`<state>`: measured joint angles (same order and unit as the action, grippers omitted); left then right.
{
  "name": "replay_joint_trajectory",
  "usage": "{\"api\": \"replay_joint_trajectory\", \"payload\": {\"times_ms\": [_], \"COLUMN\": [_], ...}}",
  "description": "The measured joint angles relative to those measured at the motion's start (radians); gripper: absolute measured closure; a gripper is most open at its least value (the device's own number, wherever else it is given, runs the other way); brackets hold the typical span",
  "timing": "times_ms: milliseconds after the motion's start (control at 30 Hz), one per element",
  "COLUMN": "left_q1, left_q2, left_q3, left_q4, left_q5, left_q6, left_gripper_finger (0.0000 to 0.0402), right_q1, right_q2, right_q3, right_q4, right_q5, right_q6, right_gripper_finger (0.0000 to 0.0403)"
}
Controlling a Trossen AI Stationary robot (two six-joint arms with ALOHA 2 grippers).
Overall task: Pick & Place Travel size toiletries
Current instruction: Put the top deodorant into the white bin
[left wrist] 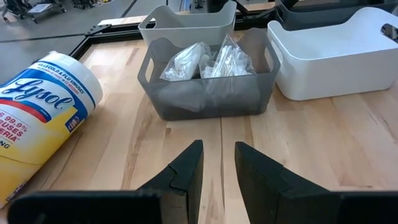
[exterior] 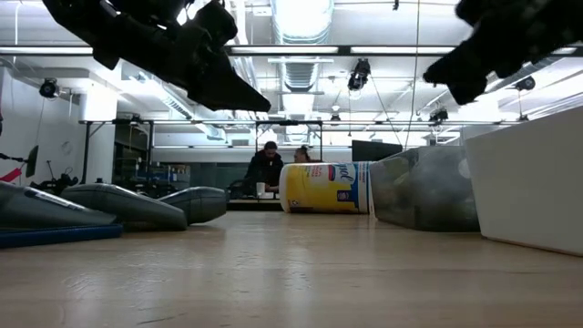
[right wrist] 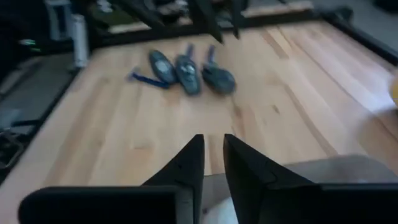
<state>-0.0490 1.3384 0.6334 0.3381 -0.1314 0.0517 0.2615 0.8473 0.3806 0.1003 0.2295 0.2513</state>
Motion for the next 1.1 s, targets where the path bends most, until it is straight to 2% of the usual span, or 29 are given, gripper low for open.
{"api": "replay_joint_trajectory", "payload": {"times_ms": [100,367,500,633,900,1100], "left_q1": [0.000,-0.001,-0.015,-0.043,-0.102,-0.138], "left_q2": [0.000,0.000,-0.001,-0.009,-0.036,-0.036], "left_q3": [0.000,0.000,0.000,0.000,0.000,0.000], "left_q4": [-0.013,-0.013,-0.049,-0.113,-0.385,-0.480], "left_q5": [0.000,0.008,0.022,0.040,0.084,0.090], "left_q6": [0.000,-0.001,-0.010,-0.038,-0.131,-0.217], "left_gripper_finger": [0.0303,0.0303,0.0303,0.0303,0.0303,0.0303], "right_q1": [0.000,-0.001,0.000,0.000,0.000,0.000], "right_q2": [-0.074,-0.322,-0.425,-0.519,-0.579,-0.564], "right_q3": [-0.082,-0.265,-0.334,-0.372,-0.372,-0.372], "right_q4": [0.112,0.278,0.303,0.264,0.156,0.109], "right_q5": [-0.028,-0.108,-0.174,-0.181,-0.180,-0.179], "right_q6": [-0.062,-0.130,-0.161,-0.172,-0.289,-0.257], "right_gripper_finger": [0.0355,0.0370,0.0371,0.0364,0.0340,0.0320]}}
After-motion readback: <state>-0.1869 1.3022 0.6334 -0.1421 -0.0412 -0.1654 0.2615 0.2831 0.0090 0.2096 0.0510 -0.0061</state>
